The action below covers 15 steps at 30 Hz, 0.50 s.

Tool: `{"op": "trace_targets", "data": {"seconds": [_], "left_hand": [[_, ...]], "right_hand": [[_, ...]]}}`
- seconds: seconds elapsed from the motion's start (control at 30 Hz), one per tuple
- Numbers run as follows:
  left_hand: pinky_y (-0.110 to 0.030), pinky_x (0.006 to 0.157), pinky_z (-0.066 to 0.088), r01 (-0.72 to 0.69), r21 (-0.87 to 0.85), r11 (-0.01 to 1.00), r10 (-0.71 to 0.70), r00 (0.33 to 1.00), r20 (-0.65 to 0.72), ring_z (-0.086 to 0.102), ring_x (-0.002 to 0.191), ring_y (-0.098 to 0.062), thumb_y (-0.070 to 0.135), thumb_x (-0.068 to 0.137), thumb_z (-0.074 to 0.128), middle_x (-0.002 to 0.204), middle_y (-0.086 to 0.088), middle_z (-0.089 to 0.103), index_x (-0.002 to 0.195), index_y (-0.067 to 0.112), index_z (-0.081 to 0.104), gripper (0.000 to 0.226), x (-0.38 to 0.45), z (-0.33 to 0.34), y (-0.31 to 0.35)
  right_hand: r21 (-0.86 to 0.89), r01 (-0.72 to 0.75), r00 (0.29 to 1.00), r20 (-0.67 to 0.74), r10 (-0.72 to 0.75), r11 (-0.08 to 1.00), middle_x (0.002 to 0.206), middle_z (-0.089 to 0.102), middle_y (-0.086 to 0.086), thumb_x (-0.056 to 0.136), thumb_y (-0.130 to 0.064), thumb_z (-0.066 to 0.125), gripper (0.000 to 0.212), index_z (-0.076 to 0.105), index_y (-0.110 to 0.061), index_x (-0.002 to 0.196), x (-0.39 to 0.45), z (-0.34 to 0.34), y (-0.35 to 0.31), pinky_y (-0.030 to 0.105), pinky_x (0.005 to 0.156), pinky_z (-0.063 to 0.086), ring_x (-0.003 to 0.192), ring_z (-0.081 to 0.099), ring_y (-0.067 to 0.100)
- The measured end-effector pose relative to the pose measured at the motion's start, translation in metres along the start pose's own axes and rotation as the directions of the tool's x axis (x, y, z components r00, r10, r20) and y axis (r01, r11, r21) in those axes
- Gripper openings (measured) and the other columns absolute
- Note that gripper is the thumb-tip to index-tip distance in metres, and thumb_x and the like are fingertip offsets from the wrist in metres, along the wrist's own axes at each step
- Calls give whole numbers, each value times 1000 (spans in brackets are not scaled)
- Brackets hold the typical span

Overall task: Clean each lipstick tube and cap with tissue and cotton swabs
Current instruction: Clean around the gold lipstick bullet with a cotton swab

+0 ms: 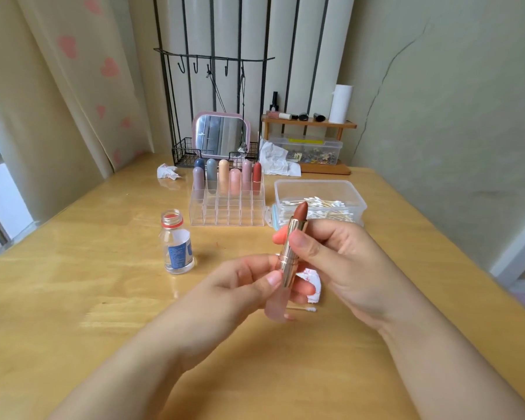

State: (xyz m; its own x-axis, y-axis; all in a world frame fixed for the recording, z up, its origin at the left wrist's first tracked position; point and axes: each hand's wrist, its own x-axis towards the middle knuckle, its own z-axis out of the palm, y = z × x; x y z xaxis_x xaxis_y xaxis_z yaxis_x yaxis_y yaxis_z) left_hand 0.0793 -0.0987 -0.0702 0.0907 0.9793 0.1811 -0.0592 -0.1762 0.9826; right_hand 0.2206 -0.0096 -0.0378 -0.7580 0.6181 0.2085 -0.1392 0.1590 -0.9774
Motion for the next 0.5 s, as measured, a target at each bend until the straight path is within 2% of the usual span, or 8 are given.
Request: {"op": "trace_targets", "data": {"seconds": [0.07, 0.17, 0.23, 0.33, 0.4, 0.43, 0.47, 0.5], "left_hand": [[-22, 74, 50, -20, 10, 1000, 21, 997, -68, 66, 83, -15, 23, 81, 56, 90, -3, 71, 109, 8, 59, 32, 1, 2, -2], [-16, 59, 48, -51, 24, 998, 54, 985, -164, 57, 64, -14, 18, 74, 63, 72, -8, 62, 99, -4, 49, 36, 4, 5, -3], [-19, 63, 50, -45, -4, 999, 44, 986, -162, 58, 65, -16, 20, 80, 58, 74, -13, 61, 96, -9, 51, 33, 5, 3, -3], [-37, 81, 55, -14, -80, 997, 7, 996, -87, 62, 79, -22, 32, 89, 49, 87, -13, 66, 98, -1, 64, 37, 3, 2, -5], [-35, 79, 54, -20, -86, 996, 13, 997, -77, 62, 76, -21, 46, 83, 61, 88, -9, 67, 101, 11, 68, 40, 3, 4, -3], [-30, 74, 53, -27, -74, 997, 20, 995, -96, 61, 71, -19, 48, 75, 70, 84, -8, 66, 103, 10, 64, 48, 3, 4, -4], [-25, 68, 52, -36, -68, 997, 27, 991, -127, 60, 66, -17, 43, 70, 76, 78, -7, 64, 103, 6, 59, 53, 4, 4, -4], [-21, 63, 51, -47, -69, 997, 35, 986, -165, 58, 62, -16, 33, 71, 77, 73, -7, 62, 99, 3, 54, 47, 5, 4, -4]], "right_hand": [[-46, 16, 999, -44, -18, 999, 67, 63, 14, 76, -36, 63, 25, 73, -14, 83, 1, 0, 1, 31, 57, 48, 62, 53, 28], [-85, 31, 997, -74, -38, 996, 70, 69, 1, 78, -37, 66, 21, 74, -17, 81, 2, 1, 2, 28, 65, 51, 68, 63, 16], [-46, 43, 997, -66, -46, 998, 63, 66, -1, 81, -35, 66, 20, 72, -16, 83, 1, 2, 0, 22, 59, 49, 59, 60, 12], [57, 62, 998, -35, -61, 996, 59, 57, 9, 82, -33, 63, 21, 72, -15, 84, 1, 2, 0, 30, 50, 45, 46, 47, 22], [38, 88, 994, -60, -86, 995, 62, 60, 6, 83, -31, 63, 20, 72, -14, 85, 1, 2, 1, 26, 52, 45, 49, 48, 20], [18, 94, 993, -69, -93, 995, 64, 63, 5, 84, -31, 63, 19, 72, -14, 85, 1, 2, 1, 23, 54, 46, 52, 52, 18], [9, 95, 993, -68, -94, 995, 67, 66, 5, 83, -32, 63, 19, 72, -15, 86, 1, 3, 1, 22, 55, 48, 55, 57, 17], [15, 90, 994, -61, -89, 996, 69, 68, 6, 83, -32, 63, 19, 72, -16, 87, 1, 3, 2, 23, 55, 50, 58, 60, 18]]}}
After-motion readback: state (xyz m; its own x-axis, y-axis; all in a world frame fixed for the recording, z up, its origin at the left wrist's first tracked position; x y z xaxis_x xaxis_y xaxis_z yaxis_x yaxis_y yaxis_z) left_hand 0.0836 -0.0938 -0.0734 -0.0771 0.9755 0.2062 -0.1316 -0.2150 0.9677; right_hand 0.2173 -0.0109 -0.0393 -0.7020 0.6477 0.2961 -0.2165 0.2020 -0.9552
